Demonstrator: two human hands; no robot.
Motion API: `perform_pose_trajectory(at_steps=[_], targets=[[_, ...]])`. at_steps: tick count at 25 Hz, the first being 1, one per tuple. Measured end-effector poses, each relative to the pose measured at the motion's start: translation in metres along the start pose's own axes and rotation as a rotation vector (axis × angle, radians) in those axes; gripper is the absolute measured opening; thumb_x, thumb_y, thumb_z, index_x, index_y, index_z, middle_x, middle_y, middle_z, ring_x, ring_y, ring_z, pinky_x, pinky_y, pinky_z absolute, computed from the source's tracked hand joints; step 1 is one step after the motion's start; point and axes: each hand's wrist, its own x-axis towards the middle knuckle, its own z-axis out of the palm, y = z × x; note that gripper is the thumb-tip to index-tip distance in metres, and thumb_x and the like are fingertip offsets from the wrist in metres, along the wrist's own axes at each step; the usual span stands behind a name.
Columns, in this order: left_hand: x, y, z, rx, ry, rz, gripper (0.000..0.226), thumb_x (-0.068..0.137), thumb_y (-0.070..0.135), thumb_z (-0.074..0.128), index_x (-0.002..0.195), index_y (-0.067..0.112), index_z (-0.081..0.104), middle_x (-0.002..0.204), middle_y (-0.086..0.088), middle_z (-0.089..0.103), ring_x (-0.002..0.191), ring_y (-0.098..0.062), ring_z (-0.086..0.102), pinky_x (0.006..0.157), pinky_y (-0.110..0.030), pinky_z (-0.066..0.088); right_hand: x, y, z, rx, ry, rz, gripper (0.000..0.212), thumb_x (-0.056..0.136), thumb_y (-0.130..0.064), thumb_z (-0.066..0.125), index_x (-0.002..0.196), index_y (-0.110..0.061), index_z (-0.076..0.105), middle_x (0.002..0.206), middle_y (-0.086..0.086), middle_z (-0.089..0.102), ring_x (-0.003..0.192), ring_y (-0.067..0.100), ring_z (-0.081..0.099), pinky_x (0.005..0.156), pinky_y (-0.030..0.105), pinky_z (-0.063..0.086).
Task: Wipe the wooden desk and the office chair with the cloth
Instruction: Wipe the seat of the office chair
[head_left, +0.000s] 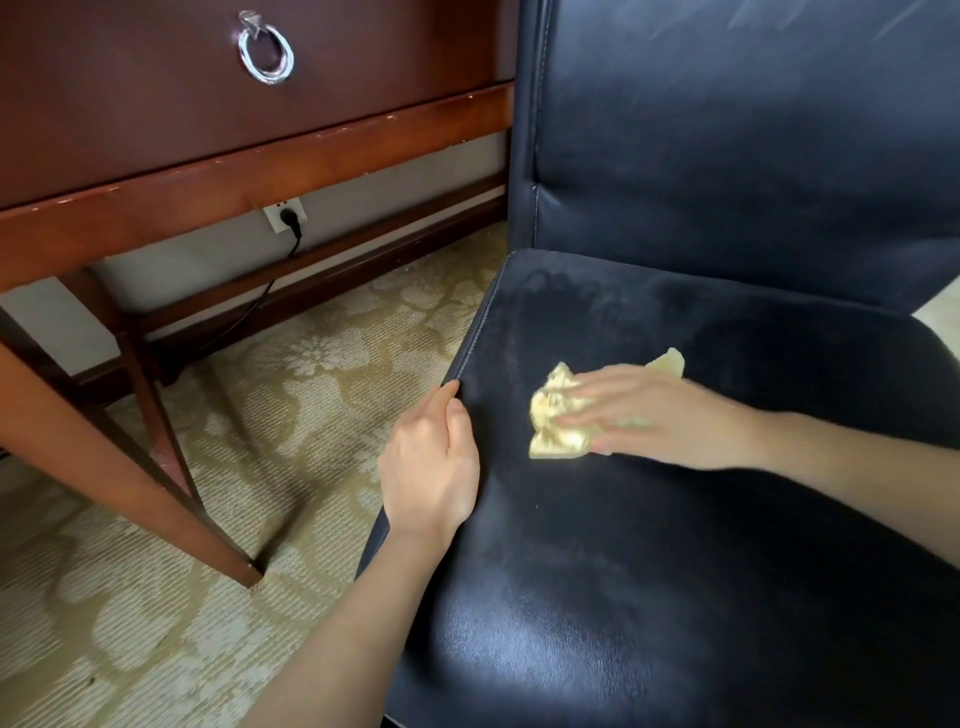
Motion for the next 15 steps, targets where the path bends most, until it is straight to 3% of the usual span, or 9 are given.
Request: perform_pose_trajectory(at_steps=[3,5,7,10,13,15], targets=[[0.001,-0.002,0.001,0.009,-0.006,-0.006,0.040,0.099,0.024,0.029,0.128,0.024,0.057,0.126,0.003,0.061,0.114,-0.020,0.053,0.076,-0.022,0.025,0.018,0.034,-0.024,-0.012,0.048,0.128,0.025,0.094,-0.030,0.051,0.090,-0.014,0.069,0.093,-0.012,0.062,0.097,0.007,0.056,0.086,0.028,0.038],[0.002,-0.002,0.001,0.011,-0.007,0.001,0.039,0.099,0.023,0.030,0.128,0.024,0.057,0.127,0.003,0.060,0.115,-0.020,0.052,0.079,-0.022,0.027,0.031,0.056,-0.037,-0.078,0.146,0.350,0.023,0.096,-0.033,0.050,0.078,-0.027,0.063,0.087,-0.012,0.060,0.093,0.012,0.056,0.079,0.028,0.035],[0.002,-0.001,0.001,0.017,-0.002,0.007,0.039,0.099,0.023,0.031,0.128,0.023,0.057,0.127,0.003,0.060,0.116,-0.020,0.052,0.084,-0.026,0.031,0.046,0.076,-0.043,-0.157,0.228,0.568,0.020,0.096,-0.035,0.046,0.085,-0.032,0.062,0.096,-0.006,0.059,0.100,0.020,0.054,0.078,0.031,0.033],[0.001,0.000,0.003,0.041,0.015,0.026,0.043,0.098,0.027,0.026,0.127,0.022,0.057,0.126,0.003,0.061,0.115,-0.020,0.053,0.088,-0.028,0.033,0.079,0.090,-0.043,-0.276,0.237,0.805,0.030,0.099,-0.036,0.036,0.116,-0.023,0.057,0.110,0.006,0.053,0.103,0.032,0.051,0.076,0.036,0.034],[0.001,-0.001,0.004,0.055,0.042,0.049,0.053,0.087,0.032,0.021,0.125,0.023,0.058,0.123,0.005,0.062,0.113,-0.017,0.053,0.087,-0.026,0.032,0.112,0.084,-0.038,-0.401,0.189,0.821,0.033,0.099,-0.029,0.030,0.123,-0.020,0.050,0.114,0.012,0.050,0.104,0.037,0.052,0.078,0.040,0.036],[0.002,-0.001,0.005,0.054,0.049,0.055,0.053,0.086,0.031,0.022,0.123,0.022,0.058,0.120,0.004,0.062,0.111,-0.017,0.052,0.086,-0.026,0.032,0.127,0.067,-0.029,-0.395,0.158,0.701,0.026,0.097,-0.027,0.032,0.106,-0.024,0.056,0.110,0.008,0.054,0.102,0.033,0.053,0.078,0.040,0.040]])
